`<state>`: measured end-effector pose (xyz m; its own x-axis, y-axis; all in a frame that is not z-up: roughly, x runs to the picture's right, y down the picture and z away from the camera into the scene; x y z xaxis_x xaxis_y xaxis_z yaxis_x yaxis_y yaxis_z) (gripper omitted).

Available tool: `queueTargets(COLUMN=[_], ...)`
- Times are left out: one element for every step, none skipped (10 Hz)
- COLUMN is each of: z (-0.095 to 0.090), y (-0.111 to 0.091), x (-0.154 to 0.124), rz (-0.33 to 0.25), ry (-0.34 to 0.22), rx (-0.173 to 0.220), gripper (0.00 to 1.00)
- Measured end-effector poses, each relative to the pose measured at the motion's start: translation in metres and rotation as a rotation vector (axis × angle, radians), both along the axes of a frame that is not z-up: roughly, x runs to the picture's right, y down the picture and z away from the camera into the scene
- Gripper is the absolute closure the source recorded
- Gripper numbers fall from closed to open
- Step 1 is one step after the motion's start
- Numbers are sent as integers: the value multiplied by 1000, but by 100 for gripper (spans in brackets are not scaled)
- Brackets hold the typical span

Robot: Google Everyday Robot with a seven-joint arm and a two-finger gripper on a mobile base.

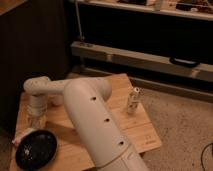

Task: Place the eraser on the white sponge

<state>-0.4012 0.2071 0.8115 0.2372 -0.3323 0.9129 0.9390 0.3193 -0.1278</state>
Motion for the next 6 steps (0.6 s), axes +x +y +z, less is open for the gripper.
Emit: queueTargets(z=[-3, -6, -8, -8, -8, -8], y=[5, 13, 18, 18, 18, 18], x=[-2, -3, -2, -2, -2, -2], rz=[-11, -24, -28, -29, -30, -30], ry=[-3, -4, -3, -3, -3, -3], rx=[-4, -15, -23, -26, -26, -25], gripper=[94, 100, 100, 100, 100, 100])
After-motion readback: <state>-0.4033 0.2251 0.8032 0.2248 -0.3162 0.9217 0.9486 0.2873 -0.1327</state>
